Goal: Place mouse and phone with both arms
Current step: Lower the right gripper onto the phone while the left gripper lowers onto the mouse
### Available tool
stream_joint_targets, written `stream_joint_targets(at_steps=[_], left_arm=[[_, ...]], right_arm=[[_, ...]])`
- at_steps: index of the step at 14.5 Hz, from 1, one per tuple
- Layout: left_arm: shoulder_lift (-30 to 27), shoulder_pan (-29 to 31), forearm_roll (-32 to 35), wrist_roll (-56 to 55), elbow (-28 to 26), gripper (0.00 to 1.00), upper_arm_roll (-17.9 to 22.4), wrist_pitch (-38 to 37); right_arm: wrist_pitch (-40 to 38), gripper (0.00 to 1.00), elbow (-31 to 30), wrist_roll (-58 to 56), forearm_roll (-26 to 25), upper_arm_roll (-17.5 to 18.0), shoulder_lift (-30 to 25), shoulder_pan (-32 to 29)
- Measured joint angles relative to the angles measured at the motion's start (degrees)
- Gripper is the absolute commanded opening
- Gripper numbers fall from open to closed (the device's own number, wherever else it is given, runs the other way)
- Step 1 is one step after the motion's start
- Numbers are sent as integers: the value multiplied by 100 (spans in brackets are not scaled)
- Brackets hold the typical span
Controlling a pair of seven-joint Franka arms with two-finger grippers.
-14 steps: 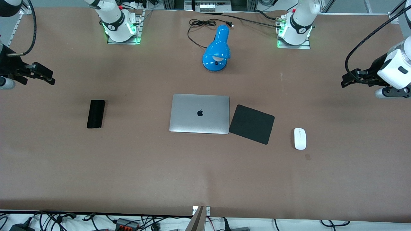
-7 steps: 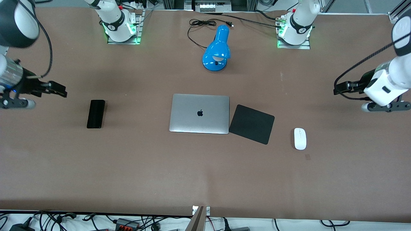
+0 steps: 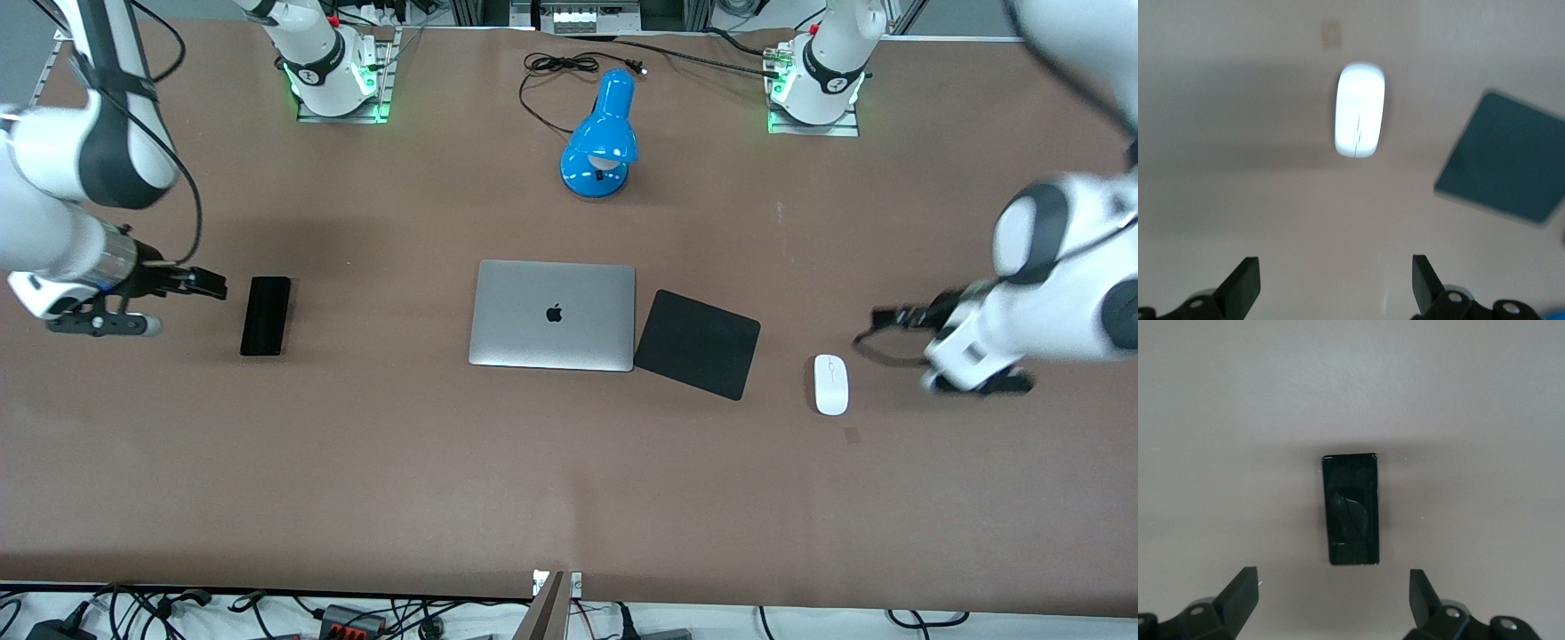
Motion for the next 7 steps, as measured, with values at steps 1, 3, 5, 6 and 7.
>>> stream_joint_targets(at_steps=[1, 3, 5, 6, 7], left_arm=[[314, -43, 119, 2, 69, 100, -8, 404], [728, -91, 305, 2, 83, 100, -25, 1024], [940, -97, 367, 6, 86, 100, -26, 1339], [1008, -101, 375, 16, 79, 100, -27, 1447], [1064, -110, 383, 41, 40, 100, -27, 1590]], right_arm=[[210, 100, -177, 0, 0, -4, 95, -25], [505, 100, -320, 0, 0, -5, 357, -32], [785, 100, -341, 0, 0, -4, 652, -32], [929, 100, -345, 0, 0, -4, 820, -33], [1051, 100, -349, 7, 0, -4, 987, -34]])
